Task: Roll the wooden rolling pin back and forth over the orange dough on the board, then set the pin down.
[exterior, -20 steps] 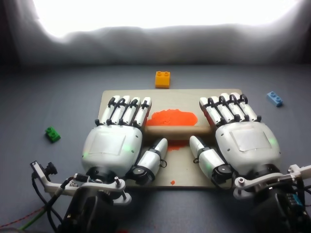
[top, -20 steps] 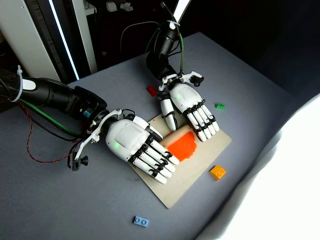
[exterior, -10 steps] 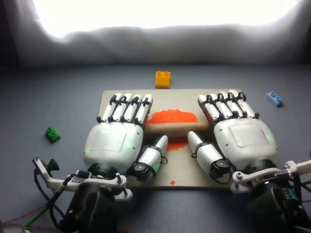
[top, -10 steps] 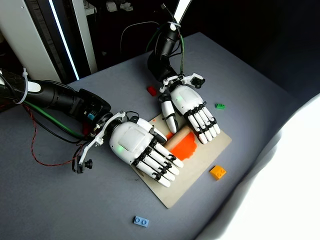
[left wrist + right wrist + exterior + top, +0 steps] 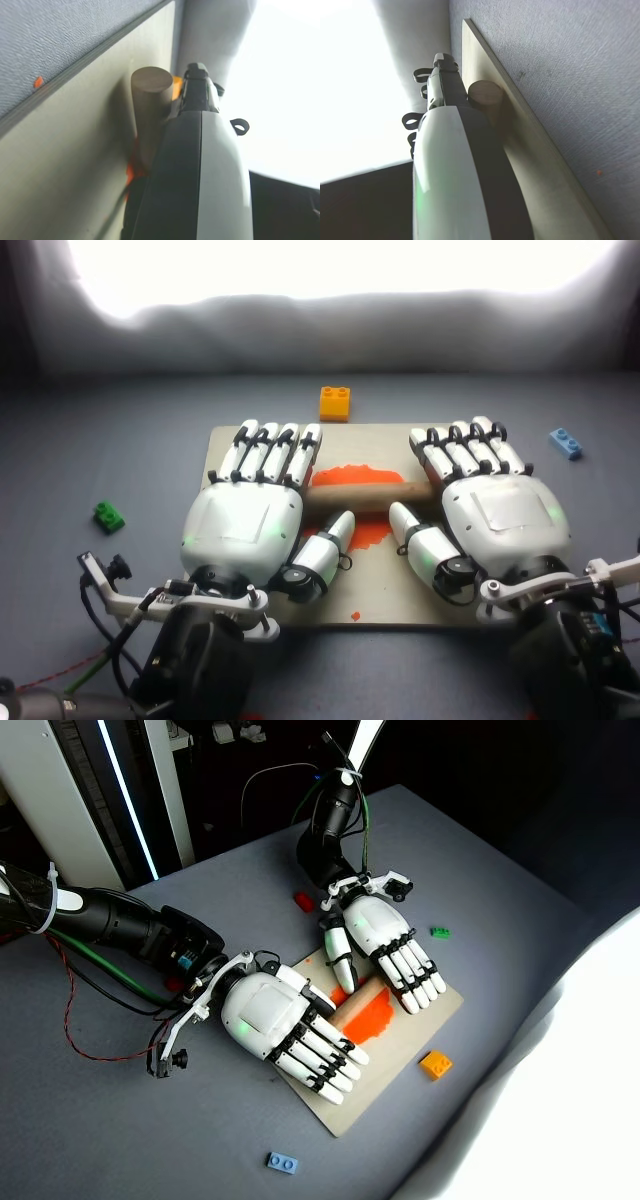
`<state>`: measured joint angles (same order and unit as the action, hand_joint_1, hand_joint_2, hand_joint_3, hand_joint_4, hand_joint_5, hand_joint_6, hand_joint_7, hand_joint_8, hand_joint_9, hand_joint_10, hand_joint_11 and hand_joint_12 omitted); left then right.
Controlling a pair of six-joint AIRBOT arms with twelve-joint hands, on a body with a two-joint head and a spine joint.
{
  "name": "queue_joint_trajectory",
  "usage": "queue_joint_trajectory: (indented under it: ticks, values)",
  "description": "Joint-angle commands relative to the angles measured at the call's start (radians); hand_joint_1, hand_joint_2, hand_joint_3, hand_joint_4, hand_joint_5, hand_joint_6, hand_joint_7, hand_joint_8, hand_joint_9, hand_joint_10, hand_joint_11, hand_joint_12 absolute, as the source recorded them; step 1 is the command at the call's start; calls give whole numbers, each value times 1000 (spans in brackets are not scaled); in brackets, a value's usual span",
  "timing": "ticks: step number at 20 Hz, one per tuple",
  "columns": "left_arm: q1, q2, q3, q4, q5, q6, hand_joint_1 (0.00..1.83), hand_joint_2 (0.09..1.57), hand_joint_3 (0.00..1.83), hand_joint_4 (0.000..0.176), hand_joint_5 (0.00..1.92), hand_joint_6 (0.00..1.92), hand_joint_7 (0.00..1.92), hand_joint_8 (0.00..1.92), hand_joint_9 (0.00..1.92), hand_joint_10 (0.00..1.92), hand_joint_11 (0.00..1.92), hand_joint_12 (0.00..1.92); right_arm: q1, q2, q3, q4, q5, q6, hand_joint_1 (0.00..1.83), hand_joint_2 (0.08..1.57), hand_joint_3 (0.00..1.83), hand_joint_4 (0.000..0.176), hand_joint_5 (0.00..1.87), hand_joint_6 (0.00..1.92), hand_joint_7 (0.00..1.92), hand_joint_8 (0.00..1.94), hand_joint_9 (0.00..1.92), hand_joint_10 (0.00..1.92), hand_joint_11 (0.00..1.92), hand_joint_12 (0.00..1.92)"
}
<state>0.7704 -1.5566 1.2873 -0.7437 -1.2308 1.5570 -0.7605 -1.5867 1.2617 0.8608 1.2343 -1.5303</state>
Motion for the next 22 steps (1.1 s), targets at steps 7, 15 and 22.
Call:
queue_joint_trajectory:
  ticks: [7, 15, 22]
  values:
    - [-11, -4, 33, 56, -72, -10, 0, 1474, 0, 0, 37, 11, 79, 6, 42, 7, 15, 10, 16, 1, 19, -63, 83, 9, 0, 1512, 0, 0, 141, 3, 124, 5, 57, 3, 0, 0]
    - [-23, -16, 72, 56, -47, -19, 0, 1479, 1, 0, 48, 12, 72, 8, 43, 9, 19, 21, 22, -1, 55, -57, 40, 23, 0, 1513, 0, 0, 136, 6, 131, 8, 58, 9, 0, 0]
    - [-39, -31, 107, 56, -26, -24, 0, 1475, 0, 0, 48, 8, 74, 3, 33, 2, 0, 3, 32, -3, 78, -57, 37, 27, 0, 1521, 3, 0, 116, 1, 105, 0, 44, 1, 0, 0]
